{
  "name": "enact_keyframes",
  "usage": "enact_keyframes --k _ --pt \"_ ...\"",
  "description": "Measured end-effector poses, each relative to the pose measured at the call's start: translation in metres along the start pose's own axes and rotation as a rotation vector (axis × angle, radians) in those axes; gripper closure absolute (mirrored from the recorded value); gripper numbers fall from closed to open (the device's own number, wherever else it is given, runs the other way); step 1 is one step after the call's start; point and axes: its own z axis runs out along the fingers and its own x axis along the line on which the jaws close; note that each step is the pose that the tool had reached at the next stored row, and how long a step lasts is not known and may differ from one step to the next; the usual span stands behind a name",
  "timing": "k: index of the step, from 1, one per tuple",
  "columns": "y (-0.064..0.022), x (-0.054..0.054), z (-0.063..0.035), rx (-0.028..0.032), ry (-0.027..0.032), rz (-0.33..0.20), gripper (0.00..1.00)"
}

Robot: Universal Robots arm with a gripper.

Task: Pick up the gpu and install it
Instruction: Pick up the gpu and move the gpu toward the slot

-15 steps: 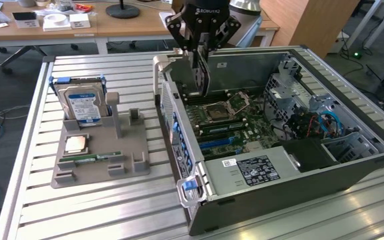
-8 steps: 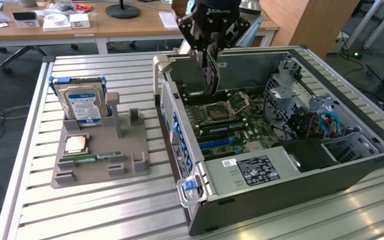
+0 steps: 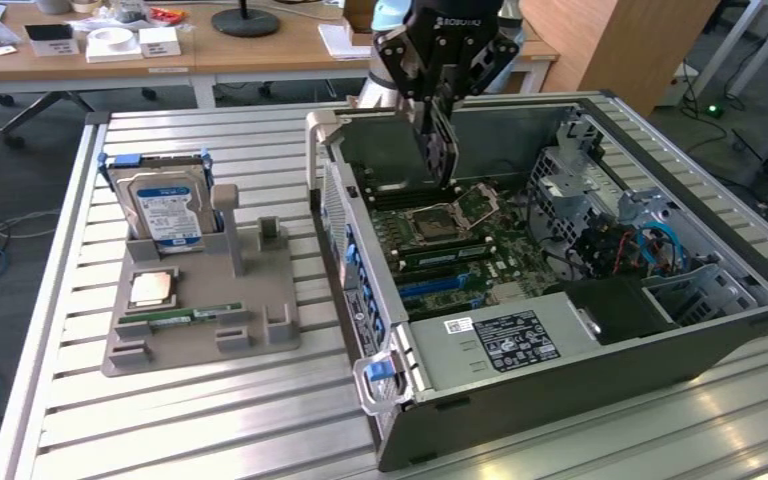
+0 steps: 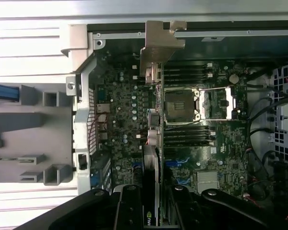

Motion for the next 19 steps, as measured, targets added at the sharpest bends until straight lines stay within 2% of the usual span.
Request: enact_keyframes --k 19 --pt "0.0026 -0.043 0.0011 0.0001 0.0 0.0 0.74"
